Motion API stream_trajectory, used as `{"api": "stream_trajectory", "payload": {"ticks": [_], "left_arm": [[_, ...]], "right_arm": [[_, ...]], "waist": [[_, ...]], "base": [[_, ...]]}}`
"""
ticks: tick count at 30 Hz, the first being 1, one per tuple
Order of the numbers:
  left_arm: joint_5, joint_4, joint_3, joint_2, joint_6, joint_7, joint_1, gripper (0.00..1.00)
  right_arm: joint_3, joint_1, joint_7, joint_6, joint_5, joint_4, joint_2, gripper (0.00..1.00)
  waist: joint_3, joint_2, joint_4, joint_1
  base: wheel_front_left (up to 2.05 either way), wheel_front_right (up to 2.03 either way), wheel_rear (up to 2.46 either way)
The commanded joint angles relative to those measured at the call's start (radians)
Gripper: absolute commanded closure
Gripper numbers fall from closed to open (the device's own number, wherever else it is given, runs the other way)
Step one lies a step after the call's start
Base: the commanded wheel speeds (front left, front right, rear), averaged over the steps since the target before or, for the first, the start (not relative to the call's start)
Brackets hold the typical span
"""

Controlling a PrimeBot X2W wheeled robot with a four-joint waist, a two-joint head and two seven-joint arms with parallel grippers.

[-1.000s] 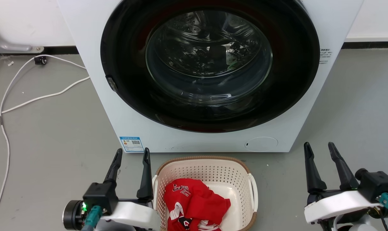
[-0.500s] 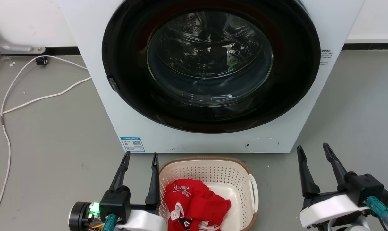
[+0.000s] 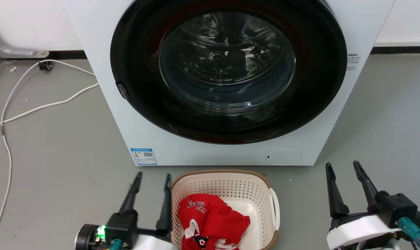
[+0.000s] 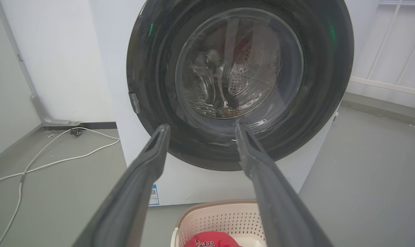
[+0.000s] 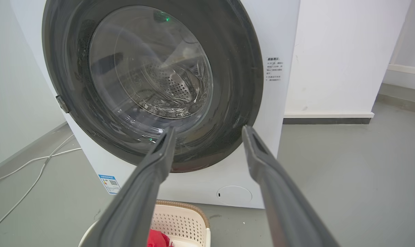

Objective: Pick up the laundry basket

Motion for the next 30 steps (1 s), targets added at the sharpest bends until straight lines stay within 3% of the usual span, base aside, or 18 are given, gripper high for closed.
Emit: {"api": "stream_trajectory", "payload": {"ticks": [1, 12, 30], "left_arm": [[0.041, 0.003, -0.002, -0.002, -0.01, -0.008, 0.006, 0.0], [0.142, 0.013, 0.047, -0.046, -0.061, -0.027, 0.026, 0.0], [0.143, 0.048, 0.098, -0.078, -0.116, -0.025, 0.027, 0.0]], "right_arm": [[0.002, -0.001, -0.009, 0.0, -0.023, 0.0, 0.001, 0.0], [0.012, 0.0, -0.026, 0.0, -0.086, -0.004, 0.001, 0.0], [0.016, -0.013, -0.025, 0.0, -0.081, 0.0, 0.001, 0.0]], "waist": [[0.0, -0.0001, 0.0, 0.0], [0.0, -0.0001, 0.0, 0.0], [0.019, -0.0001, -0.001, 0.0]], "base": [[0.0, 0.0, 0.0], [0.0, 0.0, 0.0], [0.0, 0.0, 0.0]]}}
